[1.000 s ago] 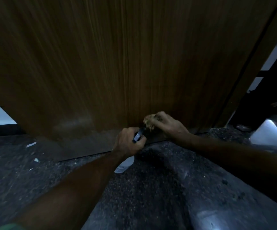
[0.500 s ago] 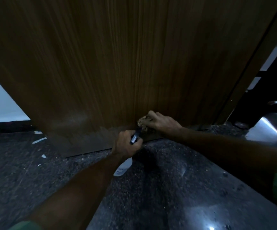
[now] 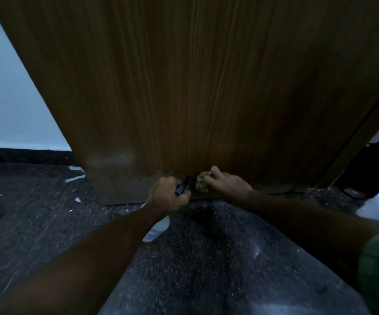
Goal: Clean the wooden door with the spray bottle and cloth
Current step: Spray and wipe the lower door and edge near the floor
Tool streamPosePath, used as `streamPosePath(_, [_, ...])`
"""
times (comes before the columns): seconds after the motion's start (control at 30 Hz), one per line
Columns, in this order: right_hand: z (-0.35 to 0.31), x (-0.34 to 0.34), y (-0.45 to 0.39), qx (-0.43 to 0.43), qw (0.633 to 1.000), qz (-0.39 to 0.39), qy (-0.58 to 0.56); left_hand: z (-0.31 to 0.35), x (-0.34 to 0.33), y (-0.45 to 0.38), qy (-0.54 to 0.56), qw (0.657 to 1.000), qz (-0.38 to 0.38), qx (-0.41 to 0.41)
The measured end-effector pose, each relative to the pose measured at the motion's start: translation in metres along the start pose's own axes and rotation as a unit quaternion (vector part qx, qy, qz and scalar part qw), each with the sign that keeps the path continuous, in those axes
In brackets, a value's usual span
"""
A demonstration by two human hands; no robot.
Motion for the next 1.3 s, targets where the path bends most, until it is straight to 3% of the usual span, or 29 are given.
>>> streamPosePath(0.07, [-0.005,-0.020,-0.011,0.022,0.997,-0.070,0.038,-0.006,0.006,0.001,0.008,1.000,0.012,-0.008])
streamPosePath(0.1, [-0.009,-0.027,-0.016,0.025,0.996,-0.069,0.045,-0.008,0.009,0.002,0.009,1.000,0.017,-0.009])
streamPosePath(0.17, [-0.026,-0.027,-0.027,0.023,0.999,0.006,0.047,-0.013,0.013,0.004,0.004,0.999,0.031,-0.011])
streamPosePath(0.27, [-0.059,-0.004,-0.049,0.032,0.978,0.206,-0.027,-0.022,0.016,0.005,-0.003,0.998,0.064,-0.010])
streamPosePath(0.33, [-0.063,0.004,-0.058,0.064,0.965,0.253,-0.014,-0.027,0.018,0.005,0.011,0.997,0.070,-0.010])
streamPosePath(0.5, [-0.044,-0.029,-0.052,0.166,0.974,0.113,0.104,-0.041,0.023,0.018,-0.025,0.999,-0.011,-0.018])
streamPosePath(0.6, [-0.041,-0.034,-0.054,0.169,0.974,0.076,0.130,-0.045,0.032,0.030,-0.021,1.000,0.003,0.005])
streamPosePath(0.77, [-0.069,0.004,-0.067,0.100,0.972,0.210,0.027,-0.059,0.042,0.056,-0.013,0.998,0.055,0.022])
streamPosePath(0.83, [-0.079,0.008,-0.078,0.114,0.968,0.223,0.027,-0.066,0.045,0.066,-0.011,0.998,0.051,0.018])
streamPosePath(0.9, [-0.087,-0.003,-0.086,0.178,0.963,0.174,0.105,-0.074,0.047,0.074,-0.013,0.999,0.042,0.021])
streamPosePath(0.97, [-0.092,-0.028,-0.089,0.216,0.957,0.070,0.179,-0.083,0.047,0.077,0.002,0.999,0.030,0.037])
streamPosePath(1.0, [-0.096,-0.034,-0.088,0.190,0.962,0.021,0.194,-0.085,0.049,0.077,0.008,0.998,0.031,0.048])
streamPosePath(1.07, [-0.103,-0.035,-0.092,0.137,0.978,-0.006,0.154,-0.085,0.052,0.073,0.013,0.998,0.039,0.049])
streamPosePath(1.2, [-0.121,-0.009,-0.104,0.094,0.972,0.216,0.000,-0.084,0.059,0.067,0.014,0.995,0.071,0.065])
streamPosePath(1.23, [-0.120,-0.007,-0.108,0.095,0.964,0.248,-0.004,-0.085,0.061,0.067,0.014,0.994,0.078,0.075])
streamPosePath(1.3, [-0.118,-0.017,-0.115,0.143,0.962,0.228,0.039,-0.088,0.062,0.068,0.012,0.993,0.083,0.079])
Point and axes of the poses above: each hand's wrist, its own y-axis away from the middle knuckle, its own x-axis out of the back of the hand, z = x × y, the point moved 2 cm from there along -y, towards the middle knuckle, and after that the axes turned 13 degrees about -y, right-handed, at the moved point
